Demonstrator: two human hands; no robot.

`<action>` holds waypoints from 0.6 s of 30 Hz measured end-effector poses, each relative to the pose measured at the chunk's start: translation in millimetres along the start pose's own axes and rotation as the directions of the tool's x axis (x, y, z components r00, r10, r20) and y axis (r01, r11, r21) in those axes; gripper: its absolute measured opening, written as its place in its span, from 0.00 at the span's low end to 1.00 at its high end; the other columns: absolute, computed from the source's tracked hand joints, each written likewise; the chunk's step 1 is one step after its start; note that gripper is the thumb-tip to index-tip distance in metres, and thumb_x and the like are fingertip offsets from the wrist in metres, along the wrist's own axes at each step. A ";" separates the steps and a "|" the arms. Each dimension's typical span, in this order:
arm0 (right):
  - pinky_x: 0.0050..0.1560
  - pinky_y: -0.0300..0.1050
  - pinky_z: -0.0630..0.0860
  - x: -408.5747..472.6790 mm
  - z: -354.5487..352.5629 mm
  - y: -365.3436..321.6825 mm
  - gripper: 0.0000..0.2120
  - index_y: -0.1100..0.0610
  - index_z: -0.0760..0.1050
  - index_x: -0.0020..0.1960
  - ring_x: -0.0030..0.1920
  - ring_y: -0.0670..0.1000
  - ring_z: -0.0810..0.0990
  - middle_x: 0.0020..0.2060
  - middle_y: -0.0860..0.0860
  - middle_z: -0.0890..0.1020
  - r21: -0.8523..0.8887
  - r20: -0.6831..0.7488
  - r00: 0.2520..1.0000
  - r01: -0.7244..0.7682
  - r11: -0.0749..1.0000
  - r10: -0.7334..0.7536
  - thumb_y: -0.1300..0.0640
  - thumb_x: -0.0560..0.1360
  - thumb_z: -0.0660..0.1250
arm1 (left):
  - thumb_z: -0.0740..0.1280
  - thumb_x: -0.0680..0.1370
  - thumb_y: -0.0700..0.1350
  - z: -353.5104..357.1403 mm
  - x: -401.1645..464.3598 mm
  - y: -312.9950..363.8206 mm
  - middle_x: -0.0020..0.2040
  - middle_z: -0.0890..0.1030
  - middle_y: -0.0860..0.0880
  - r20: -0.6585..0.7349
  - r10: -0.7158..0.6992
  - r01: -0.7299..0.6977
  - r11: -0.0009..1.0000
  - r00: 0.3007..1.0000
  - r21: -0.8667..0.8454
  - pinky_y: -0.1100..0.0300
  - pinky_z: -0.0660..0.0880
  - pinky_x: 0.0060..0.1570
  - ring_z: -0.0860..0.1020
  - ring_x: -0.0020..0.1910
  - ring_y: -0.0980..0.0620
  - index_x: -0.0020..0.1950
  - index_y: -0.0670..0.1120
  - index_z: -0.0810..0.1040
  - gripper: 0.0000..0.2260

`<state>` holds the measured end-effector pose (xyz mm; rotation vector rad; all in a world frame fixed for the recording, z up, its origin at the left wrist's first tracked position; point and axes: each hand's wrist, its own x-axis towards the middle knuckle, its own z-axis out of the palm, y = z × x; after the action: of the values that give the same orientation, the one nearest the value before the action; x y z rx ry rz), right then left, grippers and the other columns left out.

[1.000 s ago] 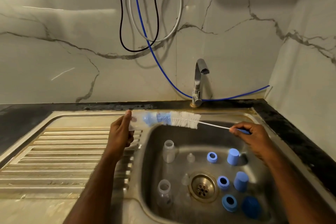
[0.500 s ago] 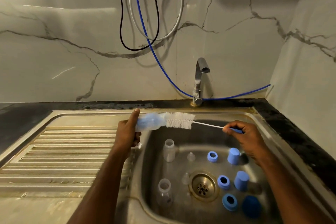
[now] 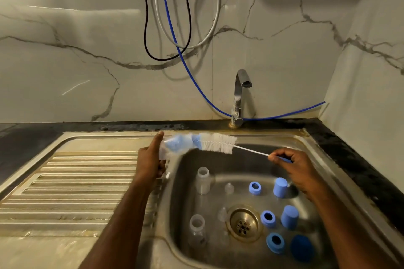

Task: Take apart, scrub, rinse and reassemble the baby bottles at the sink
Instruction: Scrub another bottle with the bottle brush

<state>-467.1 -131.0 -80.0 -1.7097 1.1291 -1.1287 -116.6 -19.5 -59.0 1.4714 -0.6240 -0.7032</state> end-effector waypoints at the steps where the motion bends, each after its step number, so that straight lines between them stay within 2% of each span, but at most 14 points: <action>1: 0.47 0.31 0.76 -0.1 6.5 0.0 0.04 0.58 0.82 0.46 0.42 0.38 0.82 0.42 0.52 0.85 -0.004 0.014 1.000 0.006 1.000 -0.006 0.66 0.74 0.72 | 0.63 0.79 0.66 6.8 -3.4 -1.6 0.31 0.73 0.44 0.021 0.011 -0.011 1.000 1.000 0.020 0.61 0.66 0.26 0.66 0.24 0.51 0.49 0.40 0.80 0.27; 4: 0.45 0.26 0.75 2.1 8.6 1.1 0.04 0.59 0.83 0.46 0.42 0.38 0.82 0.41 0.51 0.85 0.013 0.015 1.000 0.002 1.000 -0.002 0.66 0.74 0.72 | 0.63 0.78 0.66 11.2 -7.6 2.6 0.39 0.79 0.40 0.015 0.028 -0.029 0.997 0.999 0.067 0.59 0.71 0.31 0.73 0.29 0.48 0.51 0.42 0.80 0.26; 6: 0.44 0.28 0.76 2.4 5.4 3.5 0.03 0.59 0.83 0.46 0.41 0.38 0.82 0.41 0.51 0.85 0.009 0.025 1.000 -0.015 1.000 0.015 0.65 0.74 0.73 | 0.62 0.79 0.64 5.0 -3.9 2.1 0.51 0.81 0.42 0.029 0.065 -0.067 0.994 0.997 0.082 0.54 0.76 0.39 0.80 0.43 0.45 0.59 0.46 0.79 0.23; 8: 0.44 0.29 0.76 1.7 6.6 5.5 0.04 0.57 0.82 0.45 0.40 0.37 0.82 0.40 0.50 0.85 -0.009 0.034 0.999 -0.025 1.000 0.025 0.65 0.74 0.73 | 0.62 0.82 0.58 0.5 -3.2 0.5 0.61 0.78 0.45 0.105 0.161 -0.163 0.987 0.981 0.012 0.50 0.78 0.42 0.80 0.55 0.43 0.68 0.53 0.76 0.18; 11: 0.44 0.25 0.74 2.7 9.7 5.8 0.05 0.56 0.82 0.44 0.39 0.35 0.81 0.40 0.49 0.85 -0.013 0.015 0.999 -0.031 0.999 0.031 0.65 0.75 0.72 | 0.64 0.80 0.56 -5.4 -2.9 0.5 0.63 0.78 0.46 0.223 0.263 -0.258 0.965 0.939 -0.055 0.52 0.78 0.41 0.78 0.60 0.42 0.66 0.55 0.77 0.15; 13: 0.43 0.26 0.75 3.9 8.1 7.6 0.04 0.56 0.82 0.44 0.39 0.36 0.81 0.40 0.50 0.85 0.003 -0.010 0.999 -0.049 0.999 0.049 0.64 0.75 0.73 | 0.70 0.78 0.53 -7.3 -1.0 -1.8 0.64 0.78 0.48 0.291 0.273 -0.268 0.962 0.917 -0.056 0.53 0.79 0.43 0.79 0.59 0.43 0.66 0.55 0.77 0.17; 15: 0.43 0.29 0.76 3.2 7.4 8.9 0.04 0.54 0.82 0.44 0.40 0.37 0.82 0.40 0.49 0.85 -0.003 -0.010 0.998 -0.060 0.998 0.060 0.62 0.75 0.73 | 0.72 0.77 0.49 -4.9 -2.2 -4.8 0.63 0.78 0.49 0.308 0.309 -0.329 0.944 0.900 0.014 0.55 0.79 0.39 0.81 0.53 0.45 0.68 0.55 0.74 0.19; 18: 0.46 0.31 0.77 2.6 5.2 5.5 0.04 0.55 0.83 0.44 0.42 0.40 0.83 0.40 0.50 0.86 -0.002 -0.012 0.999 -0.033 0.999 0.033 0.63 0.73 0.74 | 0.67 0.82 0.51 -0.9 -8.2 -2.0 0.54 0.81 0.46 0.187 0.333 -0.330 0.943 0.924 -0.043 0.59 0.74 0.29 0.79 0.39 0.47 0.62 0.55 0.77 0.09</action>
<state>-463.0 -134.4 -86.0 -1.6818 1.1621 -1.1186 -121.4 -12.7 -60.6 1.2536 -0.9907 -0.5832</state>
